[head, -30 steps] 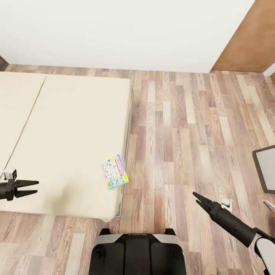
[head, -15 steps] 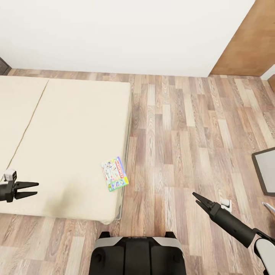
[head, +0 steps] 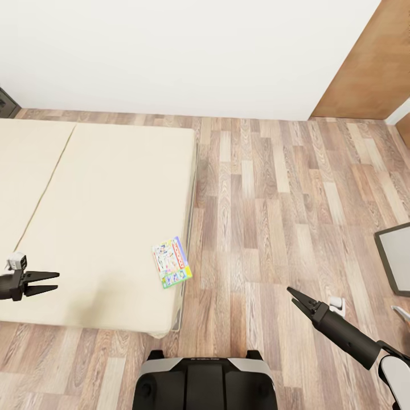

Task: Put all the toys in the child's room - the three board games (two on the bed and one on the table), the two jigsaw puzzles on the table, and the tennis ball on the table - inside the toy box on the table in the child's room.

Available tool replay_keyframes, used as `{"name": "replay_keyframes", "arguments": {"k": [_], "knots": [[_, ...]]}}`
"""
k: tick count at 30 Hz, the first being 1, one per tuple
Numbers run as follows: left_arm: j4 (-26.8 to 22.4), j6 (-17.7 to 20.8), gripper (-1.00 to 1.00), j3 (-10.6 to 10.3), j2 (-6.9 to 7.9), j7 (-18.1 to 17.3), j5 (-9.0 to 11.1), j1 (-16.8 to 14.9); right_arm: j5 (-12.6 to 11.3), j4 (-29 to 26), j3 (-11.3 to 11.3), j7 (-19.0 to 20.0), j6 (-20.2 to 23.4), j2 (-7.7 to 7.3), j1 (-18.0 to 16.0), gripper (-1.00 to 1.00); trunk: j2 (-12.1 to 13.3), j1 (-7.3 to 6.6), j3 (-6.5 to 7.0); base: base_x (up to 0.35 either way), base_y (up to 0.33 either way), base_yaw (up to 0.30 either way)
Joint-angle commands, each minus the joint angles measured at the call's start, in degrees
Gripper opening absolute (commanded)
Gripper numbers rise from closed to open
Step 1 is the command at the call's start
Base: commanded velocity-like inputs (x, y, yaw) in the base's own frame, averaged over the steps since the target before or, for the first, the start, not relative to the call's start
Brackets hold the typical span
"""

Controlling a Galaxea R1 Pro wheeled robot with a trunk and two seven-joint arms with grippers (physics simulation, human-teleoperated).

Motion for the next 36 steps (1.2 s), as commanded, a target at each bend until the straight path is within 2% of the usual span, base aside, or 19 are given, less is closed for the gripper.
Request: {"name": "replay_keyframes", "arguments": {"k": [1,11,36], "knots": [[0.04,0.58,1.0,-0.38,0.02,-0.29,0.18,-0.07,-0.09,0.01,-0.1,0.09,0.38,0.0,-0.02,1.0,-0.06,0.02,0.05,0.0,0.0,0.0],[0.04,0.46,1.0,-0.45,-0.3,-0.29,0.18,-0.07,-0.09,0.04,-0.14,0.03,0.36,0.01,-0.01,1.0,-0.06,0.02,0.79,0.0,0.0,0.0],[0.0,0.4,1.0,-0.46,-0.41,-0.29,0.18,-0.07,-0.09,0.11,-0.21,-0.08,0.25,0.08,0.0,1.0,-0.06,0.02,1.29,0.0,0.0,0.0]]}}
